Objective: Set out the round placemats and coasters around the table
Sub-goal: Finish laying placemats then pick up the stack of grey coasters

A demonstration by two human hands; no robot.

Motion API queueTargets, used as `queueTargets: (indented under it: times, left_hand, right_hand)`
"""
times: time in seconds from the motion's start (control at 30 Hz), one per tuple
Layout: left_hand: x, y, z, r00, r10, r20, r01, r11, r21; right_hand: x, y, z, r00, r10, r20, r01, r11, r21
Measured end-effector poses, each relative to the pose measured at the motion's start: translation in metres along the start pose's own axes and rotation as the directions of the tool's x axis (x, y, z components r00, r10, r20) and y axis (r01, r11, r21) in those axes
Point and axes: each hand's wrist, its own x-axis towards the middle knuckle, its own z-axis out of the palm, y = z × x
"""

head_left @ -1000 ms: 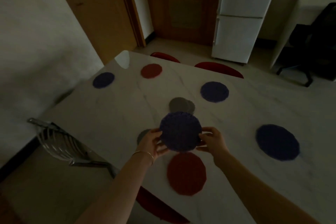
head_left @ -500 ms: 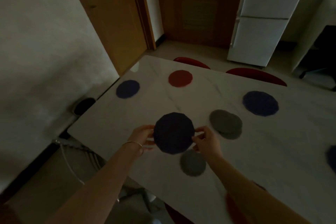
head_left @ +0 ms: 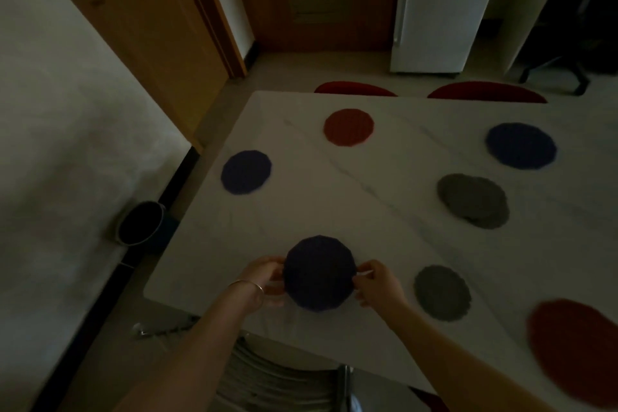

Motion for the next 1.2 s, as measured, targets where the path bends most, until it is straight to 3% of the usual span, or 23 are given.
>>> queueTargets:
  times: [0.53,0.73,0.9,1.03,1.2]
  left_hand:
    - [0.014,-0.011,-0.002,0.997,0.079,-0.026,-0.080,0.996,-0.035]
    - [0.033,-0.016,-0.002,0.977,0.159,-0.142,-0.142,0.982,0.125]
    - [0.039,0.009,0.013,0.904,0.334,-0.265,-0.187,0.869,0.458]
    - [0.024,0.045,0.069,0.923,0.370,-0.102,-0.306,0.869,0.389]
    - [0.006,0.062,0.167,0.885,0.420,0.202,-0.464,0.758,0.458]
  right_hand:
    - [0.006,0.024,0.023,0.996,0.086,0.025,-0.086,0.996,-0.003]
    - [0.004,0.032,0.013,0.999,0.040,-0.031,-0.042,0.997,-0.063]
    - [-0.001,0.037,-0.027,0.985,-0.011,-0.169,-0.007,0.995,-0.104]
    - [-0.011,0.042,-0.075,0.950,-0.035,-0.311,-0.013,0.988,-0.151]
    - [-0.009,0.052,-0.143,0.925,-0.013,-0.381,-0.041,0.990,-0.135]
